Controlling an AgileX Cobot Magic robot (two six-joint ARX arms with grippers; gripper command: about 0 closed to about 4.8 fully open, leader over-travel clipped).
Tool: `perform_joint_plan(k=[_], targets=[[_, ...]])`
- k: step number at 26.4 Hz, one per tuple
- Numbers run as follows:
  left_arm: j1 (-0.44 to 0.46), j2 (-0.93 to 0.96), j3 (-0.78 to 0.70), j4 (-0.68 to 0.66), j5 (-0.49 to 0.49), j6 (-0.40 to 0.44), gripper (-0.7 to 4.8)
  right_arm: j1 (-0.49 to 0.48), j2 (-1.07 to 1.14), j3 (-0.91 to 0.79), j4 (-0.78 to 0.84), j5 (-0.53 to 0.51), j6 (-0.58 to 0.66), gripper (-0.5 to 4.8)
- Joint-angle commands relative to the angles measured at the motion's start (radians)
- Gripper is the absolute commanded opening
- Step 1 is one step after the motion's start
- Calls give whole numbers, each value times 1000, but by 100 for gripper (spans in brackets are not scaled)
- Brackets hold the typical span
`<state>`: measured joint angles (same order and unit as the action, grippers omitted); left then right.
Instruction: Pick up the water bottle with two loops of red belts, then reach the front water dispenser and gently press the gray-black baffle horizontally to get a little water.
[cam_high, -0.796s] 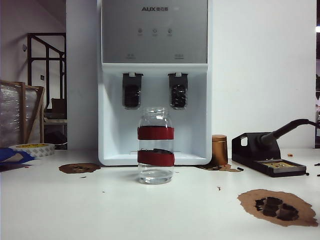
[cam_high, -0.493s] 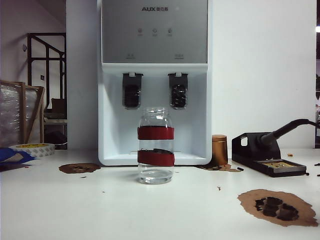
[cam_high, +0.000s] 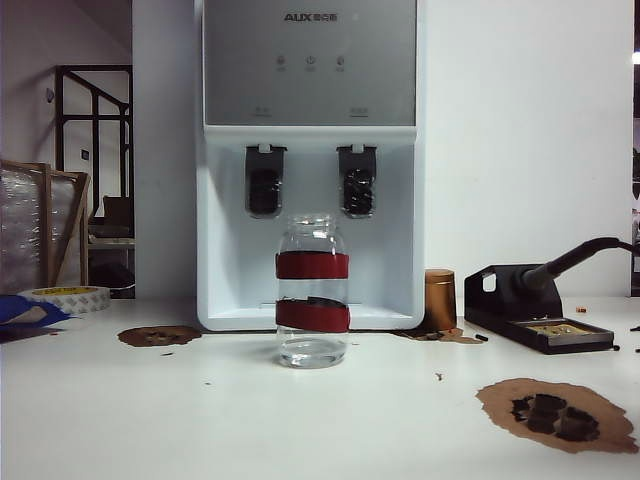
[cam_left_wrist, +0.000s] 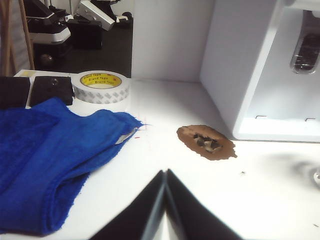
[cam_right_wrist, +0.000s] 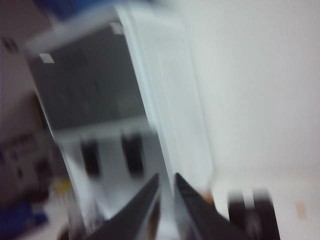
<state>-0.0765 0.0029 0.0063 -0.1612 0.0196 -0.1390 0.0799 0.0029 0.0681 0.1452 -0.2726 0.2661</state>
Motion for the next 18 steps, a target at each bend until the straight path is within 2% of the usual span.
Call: perform_joint_plan(k=[1, 4, 6, 8, 10, 15, 18], targets=[[-2, 3, 1, -8, 5, 0, 19, 0, 14, 119, 75, -1, 21, 208], [-2, 3, 1, -6, 15, -11, 19, 0, 63, 203, 75, -48, 21, 211], [-2, 2, 3, -2, 65, -34, 18, 0, 113, 259, 75, -94, 21, 211], [-2, 2, 11, -3, 102, -34, -6, 0, 156, 301, 75, -114, 21, 210], [-2, 2, 35, -5, 104, -34, -4, 0, 196, 330, 78, -117, 19, 211], [-2, 2, 156, 60, 104, -34, -4, 0, 251, 350, 81, -150, -1, 211], [-2, 4, 289, 62, 95, -33, -4, 0, 251, 350, 80, -176, -1, 211]])
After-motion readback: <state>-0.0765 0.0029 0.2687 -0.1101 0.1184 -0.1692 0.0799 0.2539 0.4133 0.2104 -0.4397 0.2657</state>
